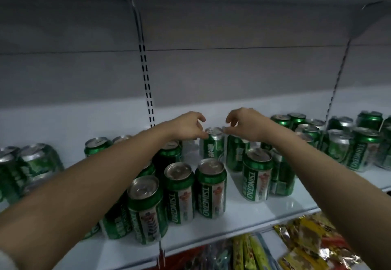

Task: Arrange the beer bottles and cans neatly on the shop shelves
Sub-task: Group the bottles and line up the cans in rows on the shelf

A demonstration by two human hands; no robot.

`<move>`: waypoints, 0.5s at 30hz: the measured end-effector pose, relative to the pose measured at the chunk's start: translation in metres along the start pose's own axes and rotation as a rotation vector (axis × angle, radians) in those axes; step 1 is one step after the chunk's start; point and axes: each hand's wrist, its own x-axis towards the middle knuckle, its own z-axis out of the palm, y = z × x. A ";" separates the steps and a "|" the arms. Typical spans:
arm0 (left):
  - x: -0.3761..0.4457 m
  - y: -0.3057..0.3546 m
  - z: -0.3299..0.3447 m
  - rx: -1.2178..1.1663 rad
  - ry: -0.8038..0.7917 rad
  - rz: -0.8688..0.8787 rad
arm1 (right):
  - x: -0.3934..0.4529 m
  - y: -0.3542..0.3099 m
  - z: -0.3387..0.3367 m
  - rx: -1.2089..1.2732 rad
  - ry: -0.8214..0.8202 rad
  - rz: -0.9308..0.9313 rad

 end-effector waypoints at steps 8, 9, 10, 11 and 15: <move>0.056 -0.017 0.015 0.129 -0.122 -0.030 | 0.052 0.009 0.023 -0.079 -0.259 0.000; 0.059 -0.019 0.017 0.126 -0.124 -0.026 | 0.055 0.010 0.025 -0.070 -0.264 0.003; 0.062 -0.021 0.019 0.122 -0.118 -0.017 | 0.058 0.010 0.028 -0.062 -0.260 0.004; 0.065 -0.024 0.021 0.116 -0.109 -0.010 | 0.059 0.010 0.030 -0.054 -0.249 0.004; 0.064 -0.028 0.022 0.072 -0.068 0.003 | 0.062 0.007 0.034 -0.025 -0.182 -0.006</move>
